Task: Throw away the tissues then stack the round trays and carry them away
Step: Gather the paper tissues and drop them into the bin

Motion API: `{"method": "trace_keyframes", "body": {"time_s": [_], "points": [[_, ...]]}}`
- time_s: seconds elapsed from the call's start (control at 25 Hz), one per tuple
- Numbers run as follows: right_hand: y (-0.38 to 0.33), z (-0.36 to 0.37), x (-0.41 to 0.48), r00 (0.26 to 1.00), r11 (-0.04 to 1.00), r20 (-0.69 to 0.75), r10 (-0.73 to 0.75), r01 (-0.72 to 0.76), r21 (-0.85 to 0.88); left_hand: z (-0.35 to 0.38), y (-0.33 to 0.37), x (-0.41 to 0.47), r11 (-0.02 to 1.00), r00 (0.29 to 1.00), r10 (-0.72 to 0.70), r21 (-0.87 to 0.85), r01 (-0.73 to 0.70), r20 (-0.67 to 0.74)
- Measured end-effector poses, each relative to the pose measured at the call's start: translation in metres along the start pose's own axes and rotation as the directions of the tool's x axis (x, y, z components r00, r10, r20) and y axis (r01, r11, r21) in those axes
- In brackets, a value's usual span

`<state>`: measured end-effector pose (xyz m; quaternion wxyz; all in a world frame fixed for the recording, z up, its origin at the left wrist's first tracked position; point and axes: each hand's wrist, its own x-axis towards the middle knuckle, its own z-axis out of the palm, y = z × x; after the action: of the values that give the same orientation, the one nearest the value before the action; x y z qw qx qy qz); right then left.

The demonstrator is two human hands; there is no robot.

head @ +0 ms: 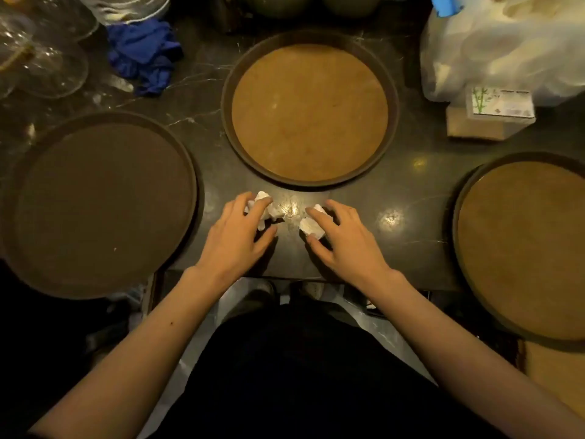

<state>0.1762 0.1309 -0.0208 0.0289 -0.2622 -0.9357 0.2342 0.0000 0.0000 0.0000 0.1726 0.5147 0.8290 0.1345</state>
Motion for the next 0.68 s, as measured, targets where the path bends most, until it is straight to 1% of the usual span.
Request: {"method": "trace_keyframes", "body": {"time_s": [0.08,0.12,0.24,0.36,0.48,0.68], "points": [[0.002,0.001,-0.001,1.000,1.000,0.021,0.000,-0.001,0.015,0.000,0.001,0.005,0.998,0.998,-0.054,0.018,0.054,-0.014],[0.002,0.002,-0.003,0.999,1.000,0.040,0.000,0.000,0.021,0.001,0.001,0.006,0.998,0.998,-0.057,0.033,0.058,-0.009],[0.001,0.009,-0.004,0.999,0.999,0.035,0.006,-0.008,0.048,0.006,-0.003,0.013,1.000,1.000,-0.014,0.013,0.014,0.013],[-0.004,0.013,-0.002,0.999,0.998,0.000,0.033,-0.033,0.051,0.009,-0.007,0.021,0.999,0.999,0.018,-0.047,-0.016,0.043],[-0.013,0.019,-0.003,0.998,0.996,-0.030,0.057,-0.055,0.071,0.013,-0.011,0.021,0.991,0.995,0.087,-0.106,-0.081,0.053],[-0.030,0.030,-0.009,0.997,0.998,-0.057,0.055,-0.052,0.047,0.013,-0.016,0.010,0.981,0.989,0.138,-0.143,-0.129,0.057]]}}
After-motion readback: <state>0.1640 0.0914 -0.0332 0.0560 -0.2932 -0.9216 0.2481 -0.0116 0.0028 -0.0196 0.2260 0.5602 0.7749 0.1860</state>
